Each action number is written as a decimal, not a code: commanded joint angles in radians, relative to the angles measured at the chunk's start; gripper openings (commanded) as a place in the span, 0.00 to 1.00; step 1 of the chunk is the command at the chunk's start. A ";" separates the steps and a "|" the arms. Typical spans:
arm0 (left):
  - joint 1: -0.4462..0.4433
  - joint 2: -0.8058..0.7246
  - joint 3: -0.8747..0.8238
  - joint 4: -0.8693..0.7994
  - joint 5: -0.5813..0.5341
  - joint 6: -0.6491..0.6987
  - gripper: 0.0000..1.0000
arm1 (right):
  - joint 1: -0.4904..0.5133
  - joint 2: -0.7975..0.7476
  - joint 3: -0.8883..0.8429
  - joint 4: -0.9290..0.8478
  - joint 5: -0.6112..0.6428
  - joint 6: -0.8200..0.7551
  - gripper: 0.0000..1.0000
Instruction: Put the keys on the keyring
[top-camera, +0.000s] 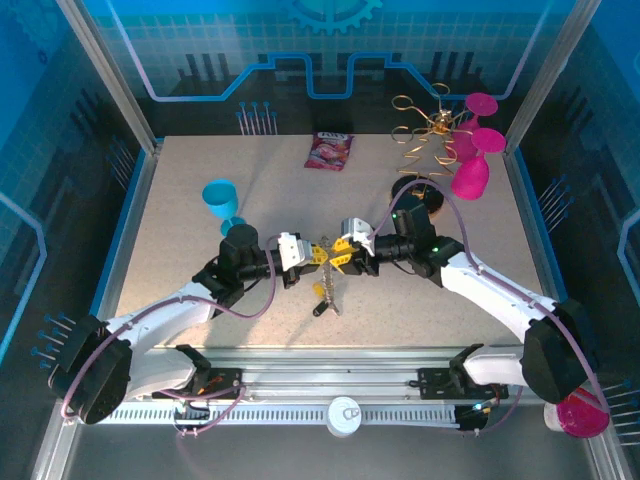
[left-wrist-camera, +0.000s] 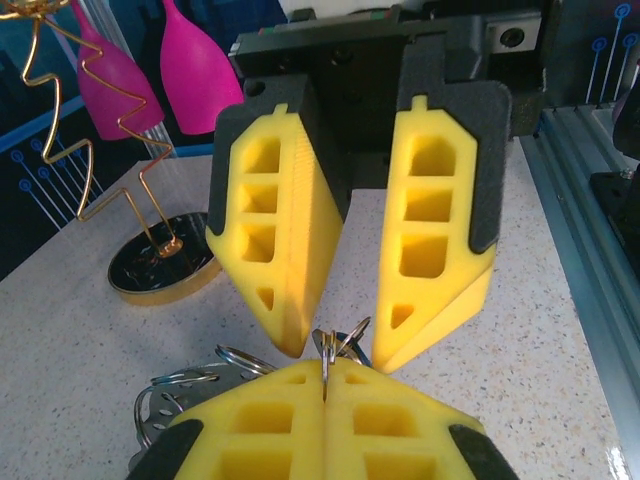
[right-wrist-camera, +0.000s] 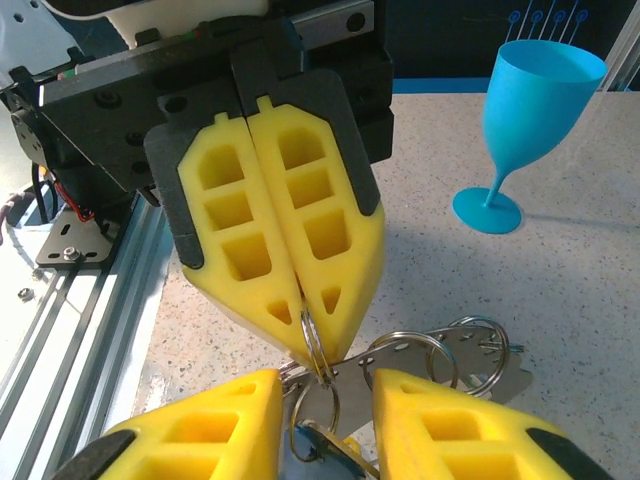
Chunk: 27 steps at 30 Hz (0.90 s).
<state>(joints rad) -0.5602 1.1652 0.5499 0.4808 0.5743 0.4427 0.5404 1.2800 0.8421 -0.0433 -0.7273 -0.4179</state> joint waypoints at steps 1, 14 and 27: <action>0.002 0.007 -0.013 0.077 0.045 -0.020 0.00 | -0.002 0.007 -0.003 0.034 -0.019 0.010 0.28; 0.002 0.020 -0.001 0.041 -0.027 -0.068 0.00 | 0.032 -0.096 -0.079 0.034 0.186 -0.070 0.27; 0.002 0.027 -0.003 0.091 -0.052 -0.134 0.00 | 0.102 -0.046 -0.049 0.000 0.233 -0.132 0.00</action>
<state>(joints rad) -0.5602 1.1847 0.5461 0.4973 0.5350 0.3584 0.5991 1.2171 0.7723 -0.0177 -0.5171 -0.5014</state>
